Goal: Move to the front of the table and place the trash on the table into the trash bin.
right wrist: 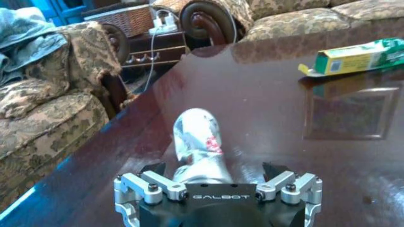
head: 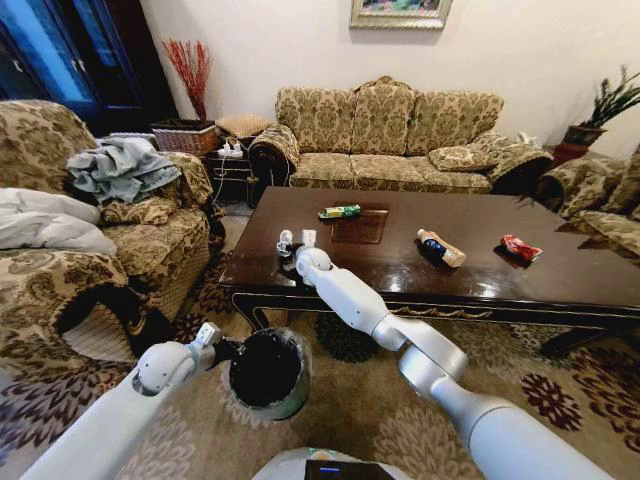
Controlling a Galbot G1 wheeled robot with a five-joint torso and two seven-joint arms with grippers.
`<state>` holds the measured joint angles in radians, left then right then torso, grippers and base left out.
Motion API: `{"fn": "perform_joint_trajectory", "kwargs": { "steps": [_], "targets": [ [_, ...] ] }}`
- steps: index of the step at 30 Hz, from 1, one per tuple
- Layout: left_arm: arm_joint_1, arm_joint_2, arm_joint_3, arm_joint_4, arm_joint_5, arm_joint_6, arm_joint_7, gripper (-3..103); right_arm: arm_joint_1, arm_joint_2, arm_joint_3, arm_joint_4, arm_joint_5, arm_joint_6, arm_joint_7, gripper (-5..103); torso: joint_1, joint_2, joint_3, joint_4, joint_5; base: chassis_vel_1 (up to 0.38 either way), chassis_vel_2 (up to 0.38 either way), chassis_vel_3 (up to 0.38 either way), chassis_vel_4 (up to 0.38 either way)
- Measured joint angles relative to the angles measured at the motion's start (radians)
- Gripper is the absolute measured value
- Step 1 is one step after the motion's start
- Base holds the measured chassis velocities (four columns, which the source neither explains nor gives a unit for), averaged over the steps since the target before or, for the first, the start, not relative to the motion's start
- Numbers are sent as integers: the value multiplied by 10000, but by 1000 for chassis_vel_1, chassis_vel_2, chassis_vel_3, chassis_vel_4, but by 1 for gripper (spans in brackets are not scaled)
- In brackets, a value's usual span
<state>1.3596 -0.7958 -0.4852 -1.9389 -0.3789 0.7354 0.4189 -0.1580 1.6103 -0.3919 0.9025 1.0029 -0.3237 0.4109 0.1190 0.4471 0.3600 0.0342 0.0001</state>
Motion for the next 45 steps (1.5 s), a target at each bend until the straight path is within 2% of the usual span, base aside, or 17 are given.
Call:
{"fn": "perform_joint_trajectory", "kwargs": {
  "steps": [4, 6, 8, 11, 12, 14, 15, 18, 28, 30, 32, 34, 35, 37, 41, 42, 45],
  "targets": [
    [38, -3, -77, 7, -8, 0, 9, 0, 0, -4, -57, 5, 86, 36, -136, 101, 0, 0, -1, 4, 1, 0, 0, 0, 0],
    [57, 6, -144, 17, -21, 0, 35, 0, 0, -8, -91, 8, 130, 79, -203, 94, 0, 0, 0, 3, 0, 0, 0, 0, 0],
    [57, 14, -163, 19, -28, 0, 38, 0, -2, -9, -102, 8, 142, 99, -208, 94, 0, 0, 0, 3, 0, 0, 0, 0, 0],
    [42, 60, -219, 22, -79, 0, 56, 0, -44, -14, -158, 70, 211, 170, -205, 79, 0, 0, 0, 2, 0, 0, 0, 0, 0],
    [42, 60, -219, 22, -79, 0, 56, 0, -44, -14, -158, 70, 211, 170, -205, 79, 0, 0, 0, 2, 0, 0, 0, 0, 0],
    [30, 69, -247, 20, -109, 0, 59, 0, -70, -14, -204, 184, 273, 236, -188, 68, 0, 0, 0, 3, 0, 0, 0, 0, 0],
    [30, 69, -247, 20, -109, 0, 59, 0, -70, -14, -204, 184, 273, 236, -188, 68, 0, 0, 0, 3, 0, 0, 0, 0, 0],
    [27, 69, -287, 19, -121, 0, 67, 0, -80, -17, -219, 308, 310, 245, -135, 55, 0, 0, 0, 2, -1, 0, 0, 0, 0],
    [85, 94, -395, 19, -76, 0, 158, 0, -135, -221, -388, 1114, 587, 241, 308, 54, 0, 0, 0, 3, -1, 0, 0, 0, 0],
    [76, 80, -398, 20, -124, 0, 147, 0, -130, -630, -959, 2372, 1146, 238, 907, 54, 1, 0, 0, 1, -1, 0, 0, 0, 0],
    [67, 72, -400, 25, -139, 0, 138, 0, -116, -818, -1197, 2929, 1450, 188, 1148, 54, 0, 0, 0, 1, 0, 0, 0, 0, 0],
    [34, 49, -434, 91, -179, 0, 122, 0, -32, -1414, -1892, 4712, 2543, -34, 1847, 54, 0, 0, -1, 2, -1, 0, 0, 0, 0],
    [34, 49, -434, 91, -179, 0, 122, 0, -32, -1414, -1892, 4712, 2543, -34, 1847, 54, 0, 0, -1, 2, -1, 0, 0, 0, 0],
    [42, 43, -530, 144, -197, 0, 126, 0, 141, -1964, -2532, 6160, 3504, -114, 2311, 54, -1, 0, -1, 3, 0, 0, 0, 0, 0],
    [108, 40, -652, 216, -201, -36, 149, 0, 380, -2439, -3187, 7399, 4366, -202, 2672, 54, 0, 0, -1, 2, 1, 0, 0, 0, 0],
    [129, 41, -675, 325, -201, -116, 152, 0, 509, -2768, -3619, 8259, 4943, -217, 2933, 54, 0, 0, -1, 2, 0, 0, 0, 0, 0],
    [135, 50, -675, 460, -201, -239, 154, 0, 570, -2961, -3919, 8981, 5512, -223, 3217, 54, -1, 0, -2, 1, -1, 0, 0, 0, 0]
  ]
}}
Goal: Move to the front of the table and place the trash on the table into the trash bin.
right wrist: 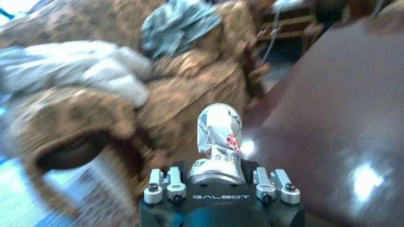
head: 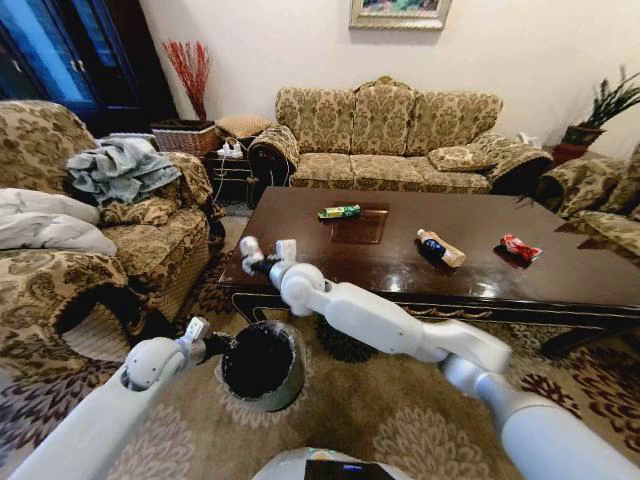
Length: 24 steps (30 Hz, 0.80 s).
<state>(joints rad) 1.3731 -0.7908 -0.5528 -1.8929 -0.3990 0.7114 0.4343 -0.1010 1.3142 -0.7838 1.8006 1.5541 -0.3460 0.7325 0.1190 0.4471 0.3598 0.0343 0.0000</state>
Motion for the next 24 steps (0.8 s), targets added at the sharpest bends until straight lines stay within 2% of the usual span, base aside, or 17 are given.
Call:
{"fn": "perform_joint_trajectory", "kwargs": {
  "steps": [3, 4, 5, 7, 12, 15, 24],
  "targets": [
    [-10, -31, -14, 123, 0, -76, 0, 0, -8, -165, -281, 938, 1307, 1, 465, 54, 0, 0, 0, 4, 0, 0, 0, 0, 0],
    [-10, -31, -14, 123, 0, -76, 0, 0, -8, -165, -281, 938, 1307, 1, 465, 54, 0, 0, 0, 4, 0, 0, 0, 0, 0],
    [-51, -55, -14, 147, -6, -77, -1, 0, -143, -289, -305, 1334, 2083, 0, 674, 54, 0, 0, 0, 4, -1, 0, 0, 0, 0],
    [-165, -61, 6, 296, -69, -100, -16, 0, -399, -517, -315, 1810, 2775, 3, 962, 54, 0, 0, 0, 0, 0, 0, 0, 0, 0],
    [-424, -60, 91, 736, -169, -144, -125, 0, -669, -854, -176, 2243, 3197, 1, 1187, 54, 0, 0, 1, 1, 2, 0, 0, 0, 0],
    [-625, -17, 199, 1003, -192, -151, -137, 0, -852, -1107, 62, 2566, 3656, -82, 1573, 54, 0, 0, 1, 1, -1, 0, 0, 0, 0],
    [-981, 123, 321, 1587, -73, -271, -145, 0, -1359, -1591, 535, 3025, 4204, -287, 2123, 54, 0, 0, 1, 3, 0, 0, 0, 0, 0]
  ]
}}
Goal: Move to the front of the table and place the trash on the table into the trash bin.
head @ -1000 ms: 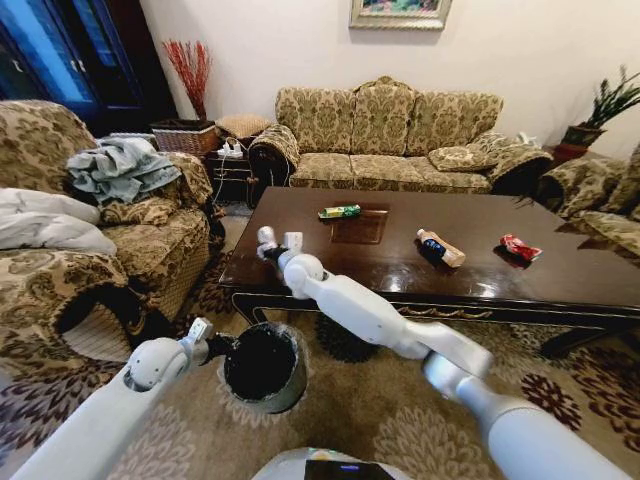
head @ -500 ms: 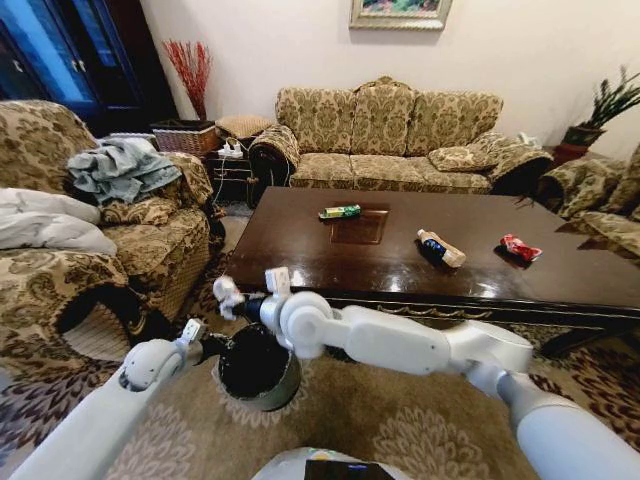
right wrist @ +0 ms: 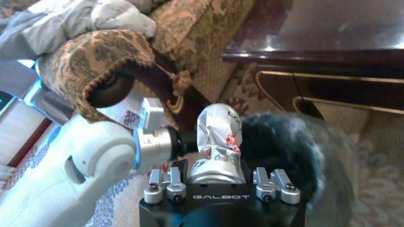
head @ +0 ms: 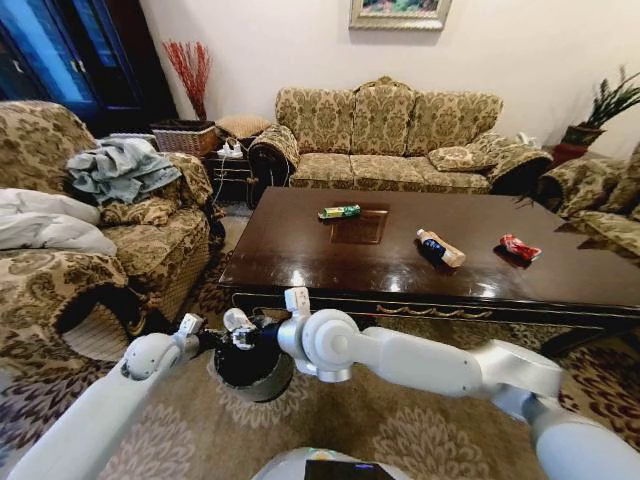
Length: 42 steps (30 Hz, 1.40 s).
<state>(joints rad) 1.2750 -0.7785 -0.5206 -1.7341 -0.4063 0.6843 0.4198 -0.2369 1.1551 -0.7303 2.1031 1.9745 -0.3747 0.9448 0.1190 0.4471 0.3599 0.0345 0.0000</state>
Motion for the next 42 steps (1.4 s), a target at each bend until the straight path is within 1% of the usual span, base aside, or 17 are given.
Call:
{"fn": "perform_joint_trajectory", "kwargs": {
  "steps": [6, 9, 12, 13, 14, 16, 17, 20, 22, 23, 24, 26, 28, 34, 38, 41, 42],
  "targets": [
    [-80, 49, 39, 35, 4, -16, 26, 0, -551, -136, 222, -43, 16, -172, 210, 54, 0, 0, 0, -2, 3, 0, 0, 0, 0],
    [-105, 53, 84, -2, 8, -2, 31, 0, -1056, 56, 294, -330, -328, -266, 289, 54, 0, 0, 0, -2, 1, 0, 0, 0, 0],
    [-120, 64, 95, -19, 7, 4, 33, 0, -1138, 174, 250, -462, -575, -283, 301, 54, 0, 0, 0, -1, 0, 0, 0, 0, 0],
    [-135, 69, 106, -31, 8, 10, 38, 0, -1185, 286, 256, -558, -661, -388, 325, 51, 0, 0, 0, -1, 0, 0, 0, 0, 0],
    [-140, 72, 110, -40, 8, 14, 42, 0, -1206, 346, 277, -591, -661, -462, 345, 51, 0, 0, 0, -1, 0, 0, 0, 0, 0],
    [-145, 73, 117, -91, 9, 34, 62, 0, -1238, 547, 360, -677, -634, -744, 430, 59, 0, 0, 0, -1, 0, 0, 0, 0, 0],
    [-145, 73, 117, -91, 9, 34, 62, 0, -1238, 547, 360, -677, -634, -744, 430, 59, 0, 0, 0, -1, 0, 0, 0, 0, 0],
    [-91, 71, 116, -145, 27, 40, 75, 0, -1238, 701, 354, -788, -752, -872, 459, 76, 0, 0, 0, -1, 0, 0, 0, 0, 0],
    [-63, 71, 110, -152, 32, 40, 81, 0, -1238, 706, 354, -801, -773, -900, 460, 76, 0, 0, 0, -1, -1, 0, 0, 0, 0],
    [-37, 71, 103, -156, 37, 39, 85, 0, -1238, 706, 353, -805, -778, -922, 465, 81, 0, 0, 0, -1, -1, 0, 0, 0, 0],
    [4, 74, 79, -160, 47, 36, 88, 0, -1244, 692, 353, -806, -789, -942, 488, 91, 0, 0, 0, -1, -1, 0, 0, 0, 0],
    [20, 76, 61, -173, 49, 32, 88, 0, -1253, 679, 353, -808, -806, -944, 499, 91, 0, 0, 0, 0, 0, 0, 0, 0, 0],
    [33, 83, 34, -210, 49, 28, 91, 0, -1288, 635, 354, -812, -866, -945, 504, 99, 0, 0, 0, -1, -1, 0, 0, 0, 0],
    [41, 90, 24, -304, 49, 28, 95, 0, -1317, 580, 444, -738, -1028, -926, 495, 100, 0, 0, 0, -2, 0, 0, 0, 0, 0],
    [139, 55, 14, -400, 48, 28, 110, 0, -1185, 478, 830, -464, -1386, -882, 228, 100, 0, 0, 0, -3, 1, 0, 0, 0, 0],
    [397, -46, 17, -613, 30, 29, 112, 0, -549, 156, 1455, -21, -2281, -954, -298, 100, 0, 0, 0, 1, 1, 0, 0, 0, 0],
    [397, -46, 17, -613, 30, 29, 112, 0, -549, 156, 1455, -21, -2281, -954, -298, 100, 0, 0, 0, 1, 1, 0, 0, 0, 0]
  ]
}}
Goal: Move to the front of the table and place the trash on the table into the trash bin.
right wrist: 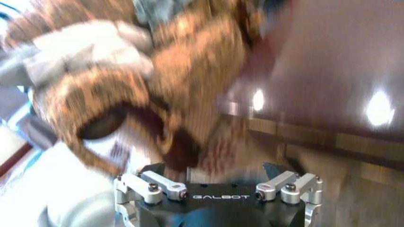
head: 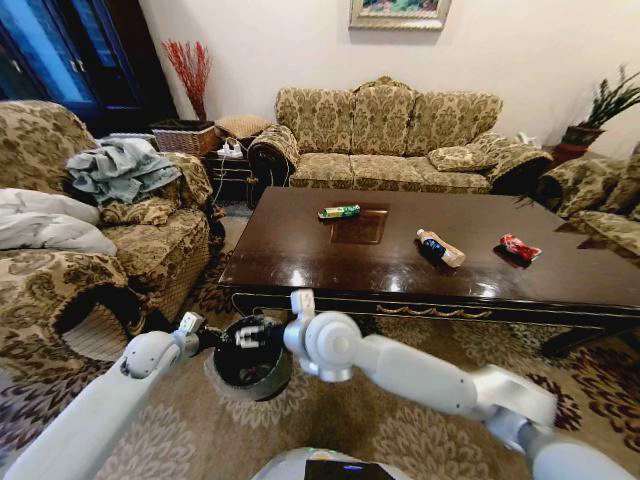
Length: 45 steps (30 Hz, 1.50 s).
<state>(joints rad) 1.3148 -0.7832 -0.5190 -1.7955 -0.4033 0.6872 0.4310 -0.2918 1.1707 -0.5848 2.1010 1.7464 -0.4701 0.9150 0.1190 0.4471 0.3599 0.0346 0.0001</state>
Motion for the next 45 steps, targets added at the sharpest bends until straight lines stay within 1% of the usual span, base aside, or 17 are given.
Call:
{"fn": "perform_joint_trajectory", "kwargs": {
  "steps": [1, 2, 3, 4, 5, 6, 7, 9, 10, 12, 14, 16, 19, 20, 26, 32, 45],
  "targets": [
    [75, -25, 0, -92, -29, 1, -5, 0, 100, -145, 97, 59, -523, -65, -297, 100, 0, 0, 0, 1, -1, 0, 0, 0, 0],
    [197, -78, 1, -259, -44, 3, -10, 0, 186, -468, 232, 104, -1675, -156, -1022, 100, 0, 0, 0, 0, -2, 0, 0, 0, 0],
    [197, -78, 1, -259, -44, 3, -10, 0, 186, -468, 232, 104, -1675, -156, -1022, 100, 0, 0, 0, 0, -2, 0, 0, 0, 0],
    [259, -108, -3, -342, -41, 5, -18, 0, 191, -675, 330, 112, -2353, -216, -1436, 100, 0, 0, 0, 0, 0, 0, 0, 0, 0],
    [361, -170, -15, -479, 3, 14, -25, 0, 104, -1140, 641, 88, -3540, -362, -2065, 100, 0, 0, 0, 0, 1, 0, 0, 0, 0],
    [405, -198, -21, -541, 38, 16, -29, 0, -60, -1477, 922, 20, -4202, -438, -2357, 100, 0, 0, 0, -1, 3, 0, 0, 0, 0],
    [405, -198, -21, -541, 38, 16, -29, 0, -60, -1477, 922, 20, -4202, -438, -2357, 100, 0, 0, 0, -1, 3, 0, 0, 0, 0],
    [427, -239, 64, -651, 93, 30, -41, 0, -906, -2422, 1786, -174, -5685, -539, -3096, 100, 0, 0, 0, 3, 7, 0, 0, 0, 0],
    [393, -249, 192, -693, 118, 36, -40, 0, -1578, -3030, 2329, -229, -6383, -540, -3474, 100, 1, 0, 0, -6, 5, 0, 0, 0, 0],
    [384, -254, 252, -714, 135, 41, -35, 0, -1887, -3280, 2557, -238, -6653, -537, -3612, 100, 1, 0, 0, -12, 6, 0, 0, 0, 0],
    [373, -299, 405, -767, 248, 45, -30, 0, -2977, -4040, 3477, -175, -7248, -540, -3991, 100, 1, 0, 0, -15, 8, 0, 0, 0, 0],
    [370, -320, 460, -783, 302, 46, -29, 0, -3359, -4258, 3879, -89, -7384, -562, -4106, 100, 1, 0, 0, -10, 8, 0, 0, 0, 0],
    [360, -338, 576, -850, 397, 52, -30, 0, -4453, -4704, 5064, 139, -7692, -566, -4351, 100, 0, 0, 0, -1, 0, 0, 0, 0, 0],
    [360, -338, 576, -850, 397, 52, -30, 0, -4453, -4704, 5064, 139, -7692, -566, -4351, 100, 0, 0, 0, -1, 0, 0, 0, 0, 0],
    [344, -347, 682, -1020, 535, 77, -30, 0, -5760, -5071, 6643, 173, -7781, -430, -4701, 100, 0, 0, -1, -1, 1, -15, -38, 30, 51],
    [445, -389, 686, -1148, 650, 86, -25, 0, -6122, -5102, 7018, 120, -7825, -346, -4838, 100, -1, 0, -1, 0, 0, -100, -137, 109, 147],
    [554, -430, 665, -1422, 697, 156, -28, 0, -6529, -5016, 7111, 124, -8017, -150, -5015, 100, -1, 0, 0, -2, -3, -290, -279, 278, 275]
  ]
}}
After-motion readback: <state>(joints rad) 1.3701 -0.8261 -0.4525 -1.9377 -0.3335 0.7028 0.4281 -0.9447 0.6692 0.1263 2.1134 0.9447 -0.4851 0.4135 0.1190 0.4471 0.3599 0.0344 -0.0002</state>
